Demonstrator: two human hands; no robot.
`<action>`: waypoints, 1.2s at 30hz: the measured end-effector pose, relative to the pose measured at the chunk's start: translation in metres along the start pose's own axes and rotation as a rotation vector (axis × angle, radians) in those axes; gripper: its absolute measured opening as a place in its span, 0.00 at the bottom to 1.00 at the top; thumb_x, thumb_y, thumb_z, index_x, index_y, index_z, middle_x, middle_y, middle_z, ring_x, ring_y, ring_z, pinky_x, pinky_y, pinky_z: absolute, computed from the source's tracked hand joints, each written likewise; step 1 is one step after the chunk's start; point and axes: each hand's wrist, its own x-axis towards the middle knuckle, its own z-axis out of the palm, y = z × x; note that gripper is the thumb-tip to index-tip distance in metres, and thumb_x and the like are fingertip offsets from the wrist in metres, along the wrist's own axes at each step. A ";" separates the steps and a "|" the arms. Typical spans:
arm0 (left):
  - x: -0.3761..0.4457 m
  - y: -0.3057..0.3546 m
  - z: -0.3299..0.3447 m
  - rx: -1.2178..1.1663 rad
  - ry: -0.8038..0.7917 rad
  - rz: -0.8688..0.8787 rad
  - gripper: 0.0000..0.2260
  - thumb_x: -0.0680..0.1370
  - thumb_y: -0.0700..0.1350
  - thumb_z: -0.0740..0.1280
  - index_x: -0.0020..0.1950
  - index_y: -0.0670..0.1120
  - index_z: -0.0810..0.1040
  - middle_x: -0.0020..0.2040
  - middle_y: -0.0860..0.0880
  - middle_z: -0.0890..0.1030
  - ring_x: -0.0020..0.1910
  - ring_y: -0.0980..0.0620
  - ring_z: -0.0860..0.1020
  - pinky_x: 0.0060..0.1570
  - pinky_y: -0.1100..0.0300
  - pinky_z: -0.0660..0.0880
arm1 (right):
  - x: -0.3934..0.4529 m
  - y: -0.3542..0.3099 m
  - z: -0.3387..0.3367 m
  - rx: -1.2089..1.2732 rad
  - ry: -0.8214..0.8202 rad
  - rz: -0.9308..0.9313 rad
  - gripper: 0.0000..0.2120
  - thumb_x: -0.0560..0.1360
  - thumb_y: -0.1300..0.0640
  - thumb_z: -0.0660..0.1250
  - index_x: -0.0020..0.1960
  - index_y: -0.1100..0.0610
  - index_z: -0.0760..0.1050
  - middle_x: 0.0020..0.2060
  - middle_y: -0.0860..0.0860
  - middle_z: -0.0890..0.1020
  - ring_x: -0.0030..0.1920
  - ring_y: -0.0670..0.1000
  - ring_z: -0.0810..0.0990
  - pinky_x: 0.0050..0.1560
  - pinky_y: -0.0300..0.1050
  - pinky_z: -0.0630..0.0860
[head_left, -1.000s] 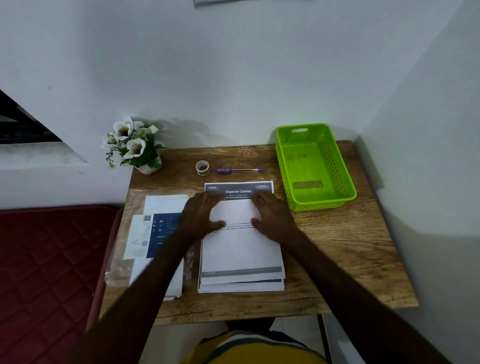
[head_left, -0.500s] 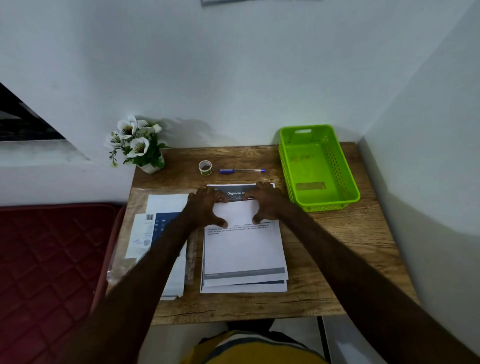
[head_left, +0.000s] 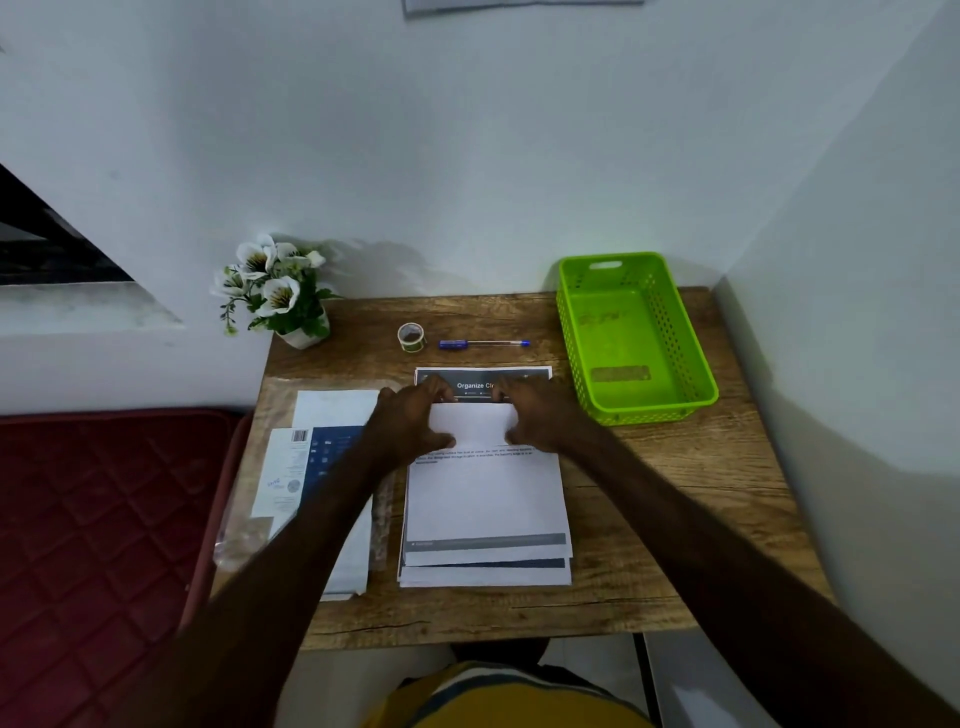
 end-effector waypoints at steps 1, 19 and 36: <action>-0.001 -0.001 0.000 -0.004 0.013 0.005 0.24 0.72 0.53 0.78 0.62 0.57 0.71 0.61 0.53 0.81 0.62 0.50 0.78 0.66 0.49 0.64 | -0.001 0.002 0.000 0.006 0.007 -0.008 0.22 0.68 0.54 0.75 0.60 0.48 0.76 0.62 0.51 0.81 0.64 0.56 0.76 0.60 0.49 0.71; -0.048 -0.002 0.065 0.163 0.299 0.308 0.19 0.82 0.50 0.60 0.71 0.48 0.78 0.70 0.46 0.79 0.70 0.45 0.76 0.71 0.42 0.70 | -0.044 0.012 0.064 -0.175 0.374 -0.206 0.19 0.76 0.52 0.60 0.62 0.56 0.81 0.64 0.58 0.80 0.61 0.61 0.78 0.49 0.56 0.79; -0.065 0.004 0.107 0.241 0.285 0.175 0.23 0.86 0.54 0.53 0.80 0.49 0.66 0.82 0.47 0.62 0.81 0.47 0.59 0.79 0.41 0.57 | -0.069 0.008 0.104 -0.195 0.364 -0.121 0.27 0.81 0.45 0.58 0.75 0.58 0.70 0.78 0.56 0.66 0.74 0.60 0.69 0.71 0.64 0.65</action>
